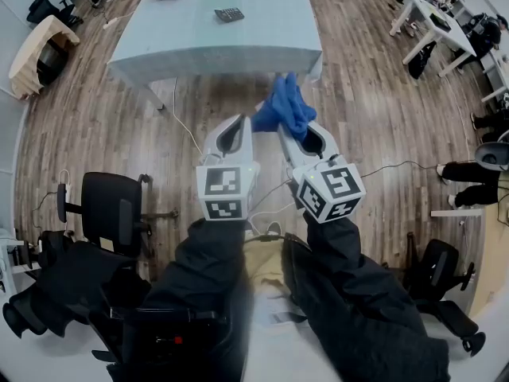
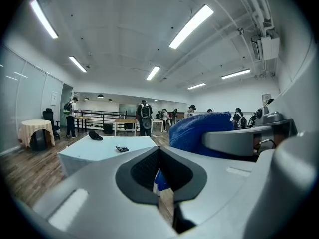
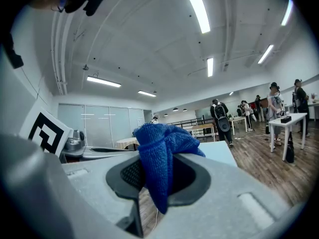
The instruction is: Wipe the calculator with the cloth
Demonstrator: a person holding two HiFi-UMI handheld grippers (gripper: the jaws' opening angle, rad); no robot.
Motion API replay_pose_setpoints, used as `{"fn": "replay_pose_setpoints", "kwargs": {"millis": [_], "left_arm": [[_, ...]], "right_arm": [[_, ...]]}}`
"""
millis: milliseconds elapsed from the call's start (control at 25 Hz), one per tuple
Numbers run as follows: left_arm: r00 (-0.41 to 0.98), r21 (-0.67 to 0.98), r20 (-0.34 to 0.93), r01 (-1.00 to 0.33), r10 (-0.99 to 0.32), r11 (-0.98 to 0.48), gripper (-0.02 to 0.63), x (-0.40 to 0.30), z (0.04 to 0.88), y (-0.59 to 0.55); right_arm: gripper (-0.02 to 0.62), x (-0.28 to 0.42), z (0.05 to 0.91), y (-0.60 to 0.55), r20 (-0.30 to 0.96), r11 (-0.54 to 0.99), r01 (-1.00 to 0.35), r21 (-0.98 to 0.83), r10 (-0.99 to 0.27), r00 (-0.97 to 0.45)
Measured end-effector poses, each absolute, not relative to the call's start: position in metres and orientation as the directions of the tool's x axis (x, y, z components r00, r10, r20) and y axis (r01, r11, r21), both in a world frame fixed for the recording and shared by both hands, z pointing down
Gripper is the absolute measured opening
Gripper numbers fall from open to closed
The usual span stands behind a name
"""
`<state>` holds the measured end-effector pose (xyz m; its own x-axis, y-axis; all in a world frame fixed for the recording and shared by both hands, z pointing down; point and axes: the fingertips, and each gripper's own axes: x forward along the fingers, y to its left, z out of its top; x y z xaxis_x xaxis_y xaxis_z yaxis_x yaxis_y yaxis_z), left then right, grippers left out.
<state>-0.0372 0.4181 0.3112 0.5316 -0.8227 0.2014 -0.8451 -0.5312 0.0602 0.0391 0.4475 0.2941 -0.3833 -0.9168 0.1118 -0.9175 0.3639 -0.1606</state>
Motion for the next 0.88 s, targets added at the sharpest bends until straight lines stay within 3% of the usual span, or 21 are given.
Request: {"fn": "replay_pose_setpoints", "kwargs": {"millis": [880], "left_arm": [[0.545, 0.082, 0.218, -0.837, -0.809, -0.542, 0.000, -0.043, 0.325, 0.406]], "right_arm": [[0.089, 0.035, 0.307, 0.435, 0.131, 0.340, -0.925, -0.169, -0.923, -0.363]]}}
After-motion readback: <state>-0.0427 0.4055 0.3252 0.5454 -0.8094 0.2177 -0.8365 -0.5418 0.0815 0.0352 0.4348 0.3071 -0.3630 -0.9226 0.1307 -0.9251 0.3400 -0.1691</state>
